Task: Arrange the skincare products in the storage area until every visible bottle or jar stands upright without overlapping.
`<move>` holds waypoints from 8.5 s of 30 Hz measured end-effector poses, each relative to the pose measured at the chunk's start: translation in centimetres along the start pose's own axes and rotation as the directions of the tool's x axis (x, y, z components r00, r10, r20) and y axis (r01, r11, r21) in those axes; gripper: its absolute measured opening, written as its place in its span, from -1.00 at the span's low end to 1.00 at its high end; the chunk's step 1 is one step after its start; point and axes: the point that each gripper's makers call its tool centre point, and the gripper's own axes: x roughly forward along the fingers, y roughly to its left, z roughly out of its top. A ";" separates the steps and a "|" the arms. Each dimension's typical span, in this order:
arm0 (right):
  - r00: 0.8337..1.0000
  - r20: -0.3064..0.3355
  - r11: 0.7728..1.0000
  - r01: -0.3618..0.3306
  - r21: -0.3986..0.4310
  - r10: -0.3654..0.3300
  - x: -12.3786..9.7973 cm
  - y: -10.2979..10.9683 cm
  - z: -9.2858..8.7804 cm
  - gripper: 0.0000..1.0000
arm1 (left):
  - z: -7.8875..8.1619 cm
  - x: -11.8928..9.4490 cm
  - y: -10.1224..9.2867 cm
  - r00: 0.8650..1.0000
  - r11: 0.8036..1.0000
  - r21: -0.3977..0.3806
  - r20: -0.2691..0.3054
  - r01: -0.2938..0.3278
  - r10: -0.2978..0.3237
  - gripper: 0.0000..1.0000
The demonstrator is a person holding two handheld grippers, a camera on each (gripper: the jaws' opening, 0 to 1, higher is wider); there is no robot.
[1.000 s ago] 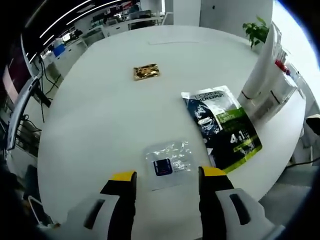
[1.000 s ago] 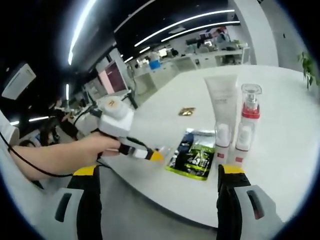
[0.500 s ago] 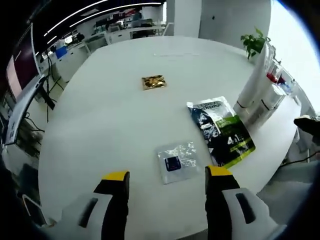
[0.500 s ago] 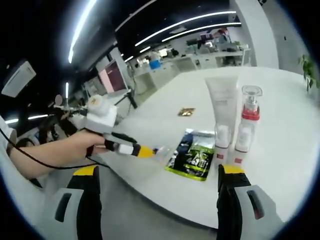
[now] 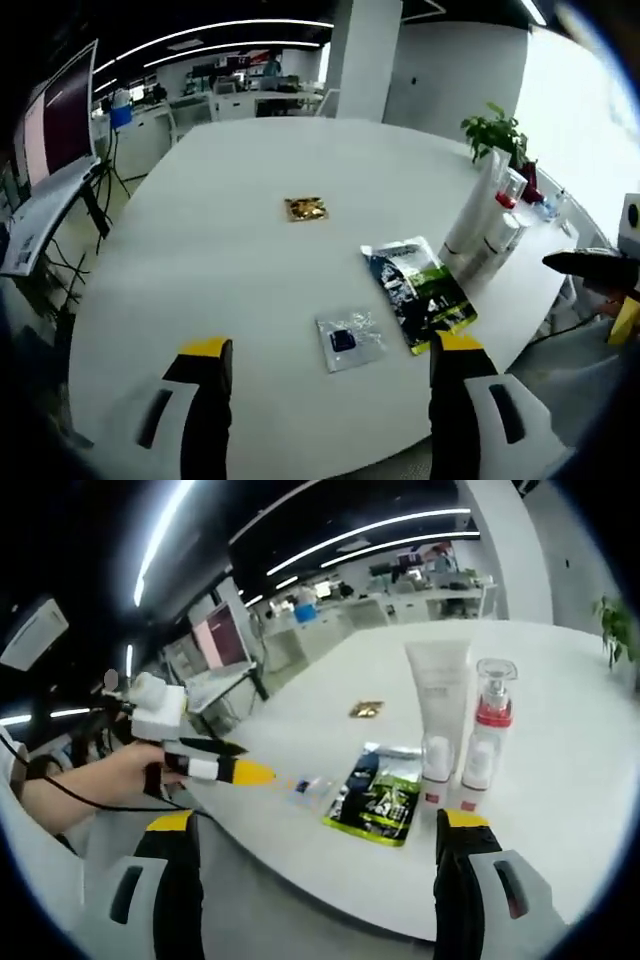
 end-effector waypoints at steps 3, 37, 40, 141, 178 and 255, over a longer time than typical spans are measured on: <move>1.000 0.003 1.000 0.010 0.001 -0.010 0.0 -0.2 0.0 0.94 | 0.0 -1.2 -0.1 1.000 1.000 0.012 0.015 0.017 -0.017 0.68; 0.996 0.010 0.996 0.086 -0.010 -0.086 -0.3 -1.5 0.1 0.94 | -0.6 -4.0 1.0 0.997 0.994 0.086 0.019 0.072 -0.074 0.98; 0.996 0.007 0.996 0.084 -0.018 -0.084 -0.2 -1.4 0.0 0.94 | -0.6 -4.0 1.2 0.998 0.994 0.086 0.016 0.065 -0.067 0.98; 0.975 0.062 0.973 0.207 0.101 -0.214 -3.3 -4.7 1.1 0.99 | 10.1 23.9 3.4 0.938 0.985 0.080 -0.303 -0.151 0.168 0.11; 0.977 0.097 0.980 0.180 0.088 -0.188 -3.3 -4.4 1.6 0.99 | 8.2 16.4 1.6 0.939 0.988 0.056 -0.306 -0.146 0.156 -0.34; 0.986 0.063 0.988 0.152 0.020 -0.153 -2.9 -3.3 1.1 0.98 | 3.4 6.7 0.7 0.978 0.998 -0.049 -0.207 -0.034 0.023 0.28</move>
